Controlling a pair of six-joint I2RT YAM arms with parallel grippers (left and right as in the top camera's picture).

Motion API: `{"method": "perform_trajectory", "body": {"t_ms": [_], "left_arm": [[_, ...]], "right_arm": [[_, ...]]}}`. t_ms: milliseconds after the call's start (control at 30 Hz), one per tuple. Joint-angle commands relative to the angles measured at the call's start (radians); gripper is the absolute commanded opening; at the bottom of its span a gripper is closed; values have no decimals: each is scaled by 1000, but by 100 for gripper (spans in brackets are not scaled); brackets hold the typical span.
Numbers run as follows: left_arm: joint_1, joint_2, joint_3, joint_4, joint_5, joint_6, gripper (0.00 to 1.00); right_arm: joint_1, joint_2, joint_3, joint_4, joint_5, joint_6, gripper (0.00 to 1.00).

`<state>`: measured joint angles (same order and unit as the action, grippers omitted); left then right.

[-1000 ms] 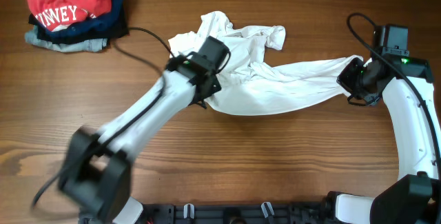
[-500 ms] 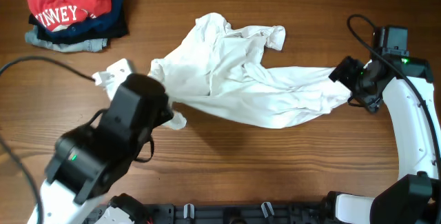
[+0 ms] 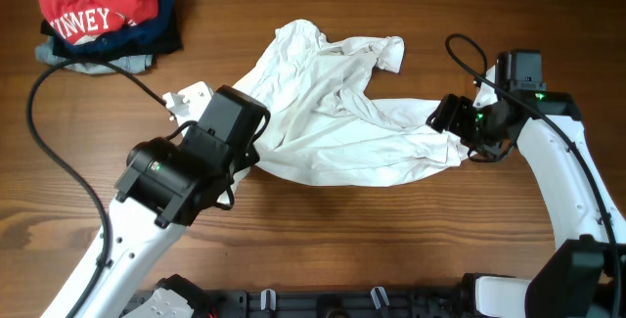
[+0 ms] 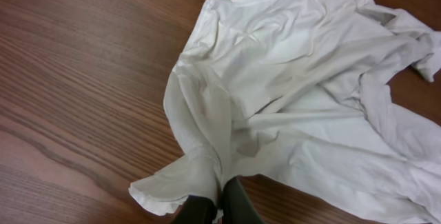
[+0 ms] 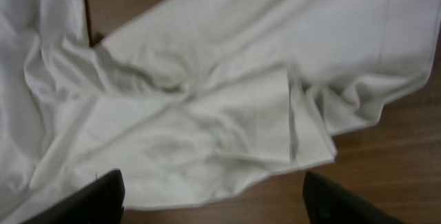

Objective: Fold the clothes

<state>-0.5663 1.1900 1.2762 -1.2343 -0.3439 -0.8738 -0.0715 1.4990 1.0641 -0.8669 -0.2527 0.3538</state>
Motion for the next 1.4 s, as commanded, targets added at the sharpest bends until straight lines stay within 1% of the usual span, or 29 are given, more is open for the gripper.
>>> {"method": "perform_trajectory", "body": {"t_ms": [0,167,267,300,367,533,667,767,833,900,967,1067,1100,1133,1200,1267,1367], "left_arm": [[2,8,1,-5,-29,6,4],[2,8,1,-5,-50,6,4],[2,8,1,-5,-51,6,4],[2,8,1,-5,-51,6,4],[2,8,1,-5,-51,6,4],[2,8,1,-5,-51,6,4],[2,8,1,-5,-51,6,4],[2,8,1,-5,-56,6,4],[2,8,1,-5,-66,6,4],[2,9,1,-5,-69,6,4],[2,9,1,-5,-69,6,4],[2,9,1,-5,-69,6,4],[2,9,1,-5,-69,6,4],[2,9,1,-5,-69,6,4],[2,9,1,-5,-69,6,4],[2,9,1,-4,-70,6,4],[2,0,2,8,-89,7,4]], "right_arm": [[1,69,-30,38,50,-13,75],[1,224,-31,65,6,-9,74],[1,303,-31,79,-28,-10,69],[1,314,-31,82,-42,-11,69],[1,324,-31,98,-40,-14,67],[1,324,-30,174,-27,-5,65],[0,320,-30,162,6,43,60],[0,308,-30,154,8,46,57],[0,299,-28,146,8,47,47],[0,296,-18,116,9,50,39],[0,294,-3,93,20,64,33],[0,286,27,48,85,106,29],[0,283,37,35,98,108,25],[0,275,50,16,100,111,17],[0,255,63,-10,100,116,7],[0,230,63,-24,100,121,4],[0,154,63,-54,91,144,4]]}}
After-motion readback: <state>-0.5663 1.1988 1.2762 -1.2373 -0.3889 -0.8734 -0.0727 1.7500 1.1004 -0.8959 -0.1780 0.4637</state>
